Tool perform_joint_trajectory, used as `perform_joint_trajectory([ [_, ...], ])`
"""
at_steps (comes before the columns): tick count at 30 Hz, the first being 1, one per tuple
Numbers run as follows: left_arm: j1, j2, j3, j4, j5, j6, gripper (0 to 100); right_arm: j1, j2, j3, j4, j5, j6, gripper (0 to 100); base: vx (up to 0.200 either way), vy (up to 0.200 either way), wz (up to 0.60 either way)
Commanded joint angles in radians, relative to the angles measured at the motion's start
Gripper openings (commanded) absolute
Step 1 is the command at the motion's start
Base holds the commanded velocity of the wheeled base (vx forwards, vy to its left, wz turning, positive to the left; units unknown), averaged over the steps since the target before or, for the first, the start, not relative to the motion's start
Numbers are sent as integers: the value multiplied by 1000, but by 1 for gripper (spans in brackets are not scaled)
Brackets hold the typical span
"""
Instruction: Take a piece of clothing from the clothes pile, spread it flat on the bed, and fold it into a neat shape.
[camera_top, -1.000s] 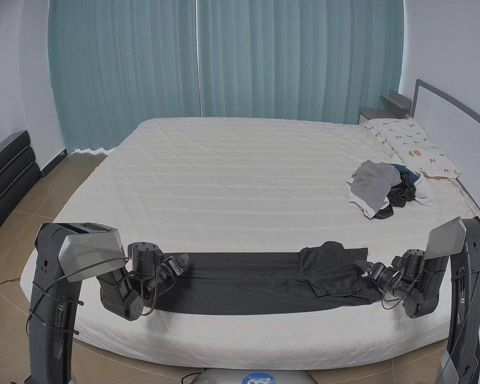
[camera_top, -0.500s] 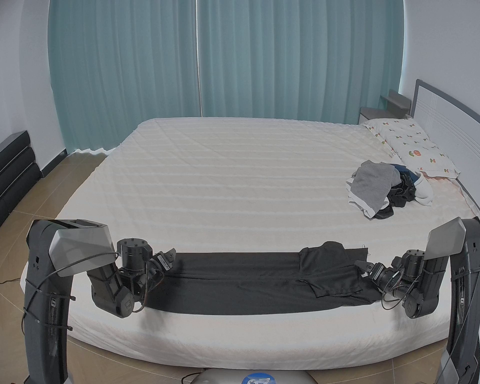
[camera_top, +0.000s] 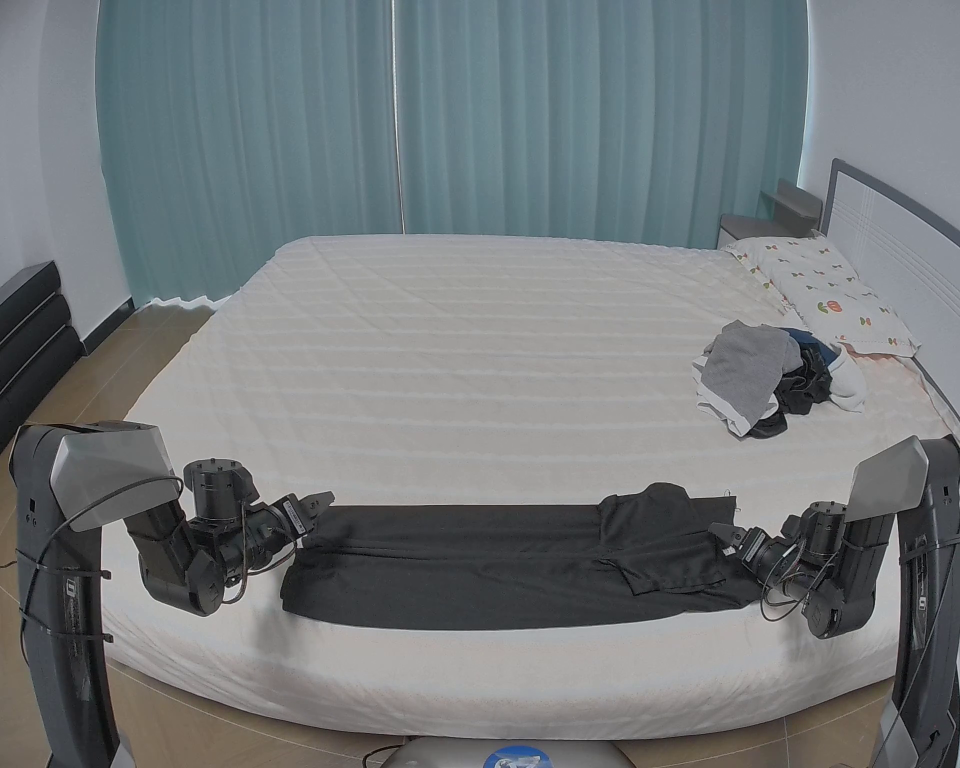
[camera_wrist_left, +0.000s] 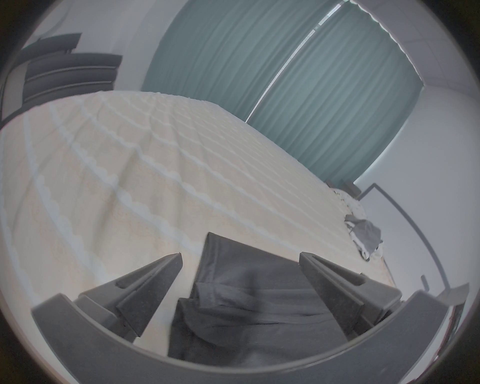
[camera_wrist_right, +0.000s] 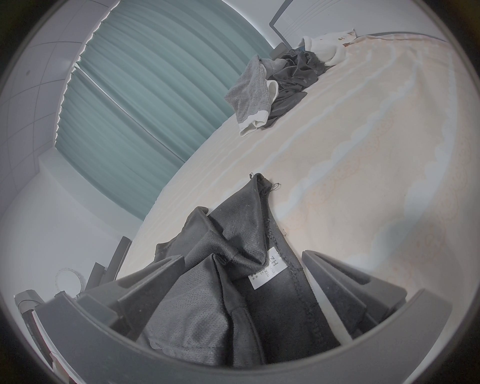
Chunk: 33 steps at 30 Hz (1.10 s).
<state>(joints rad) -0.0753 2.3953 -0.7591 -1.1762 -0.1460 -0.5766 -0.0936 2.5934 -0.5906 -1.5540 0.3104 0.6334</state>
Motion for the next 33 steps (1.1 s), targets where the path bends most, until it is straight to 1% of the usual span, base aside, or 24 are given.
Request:
perform_joint_trajectory([
  [1, 35, 21, 12, 13, -26, 63, 100, 3, 13, -3, -9, -8, -1, 100, 0, 0, 0],
  [2, 32, 39, 14, 20, -26, 89, 100, 5, 13, -3, -11, -10, -1, 100, 0, 0, 0],
  [7, 8, 68, 15, 44, -26, 130, 100, 5, 13, 0, -11, -10, -1, 100, 0, 0, 0],
  [14, -14, 81, 23, 36, -26, 141, 100, 5, 13, 0, -11, -10, -1, 100, 0, 0, 0],
  [18, -24, 93, 21, 33, -24, 165, 100, 5, 13, 0, -11, -10, -1, 100, 0, 0, 0],
  [26, -50, 104, 6, 30, -12, 165, 100, 5, 13, 0, -11, -10, -1, 100, 0, 0, 0],
  [33, -54, 110, 6, 30, -7, 164, 100, 5, 14, 2, -11, -10, -1, 100, 0, 0, 0],
])
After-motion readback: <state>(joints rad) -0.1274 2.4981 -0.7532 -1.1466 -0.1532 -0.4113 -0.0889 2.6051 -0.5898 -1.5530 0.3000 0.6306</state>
